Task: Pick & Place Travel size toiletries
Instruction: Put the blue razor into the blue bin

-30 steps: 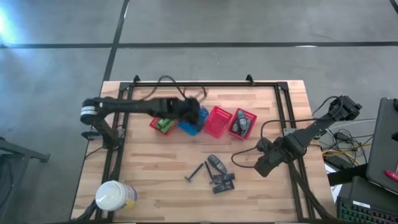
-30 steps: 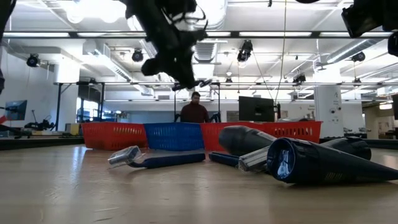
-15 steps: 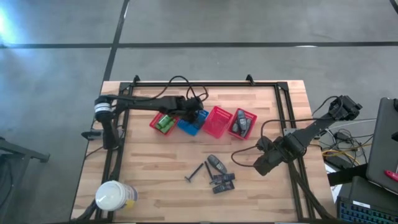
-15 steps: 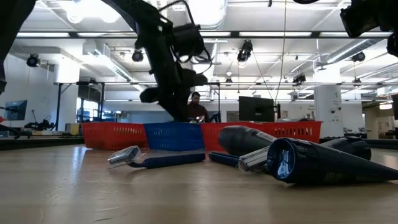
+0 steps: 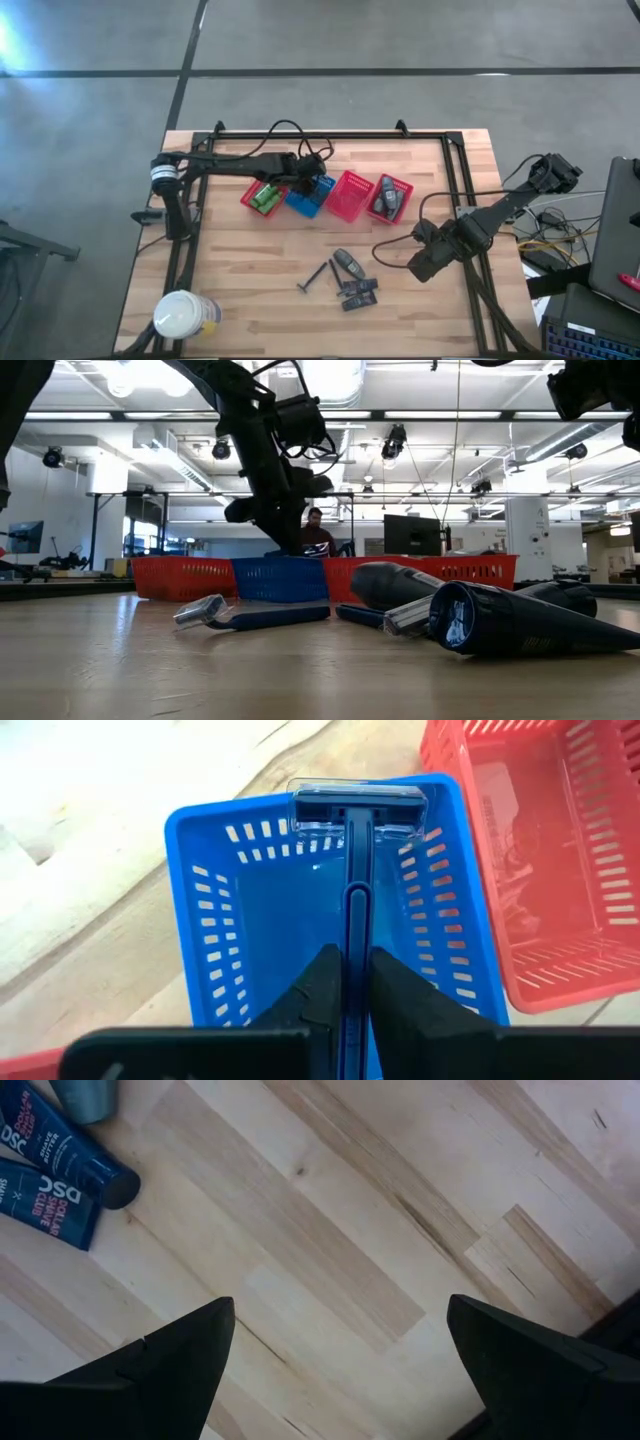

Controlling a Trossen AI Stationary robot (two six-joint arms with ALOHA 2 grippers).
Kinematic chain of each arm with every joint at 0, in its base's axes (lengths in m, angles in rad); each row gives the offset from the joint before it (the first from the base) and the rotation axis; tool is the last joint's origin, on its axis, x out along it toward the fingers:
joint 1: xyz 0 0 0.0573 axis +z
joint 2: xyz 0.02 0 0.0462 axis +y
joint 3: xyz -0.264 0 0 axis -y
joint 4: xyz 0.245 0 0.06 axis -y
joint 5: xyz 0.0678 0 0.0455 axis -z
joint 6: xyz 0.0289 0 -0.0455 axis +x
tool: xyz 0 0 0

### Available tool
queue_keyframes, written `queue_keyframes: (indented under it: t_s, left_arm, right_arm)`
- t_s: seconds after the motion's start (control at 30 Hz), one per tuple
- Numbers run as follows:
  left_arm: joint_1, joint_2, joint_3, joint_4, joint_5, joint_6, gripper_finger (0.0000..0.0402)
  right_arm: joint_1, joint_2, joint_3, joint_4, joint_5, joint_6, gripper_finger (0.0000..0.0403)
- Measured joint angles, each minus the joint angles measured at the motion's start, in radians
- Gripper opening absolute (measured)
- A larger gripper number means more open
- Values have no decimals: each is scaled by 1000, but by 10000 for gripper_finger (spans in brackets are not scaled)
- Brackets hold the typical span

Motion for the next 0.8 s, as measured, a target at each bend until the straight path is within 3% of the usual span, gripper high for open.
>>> queue_keyframes:
  t_s: [0.8]
  left_arm:
    - [24, 1, -41, 2, 19, -16, 37]
  right_arm:
    - [0, 0, 0, 0, -1, 19, 363]
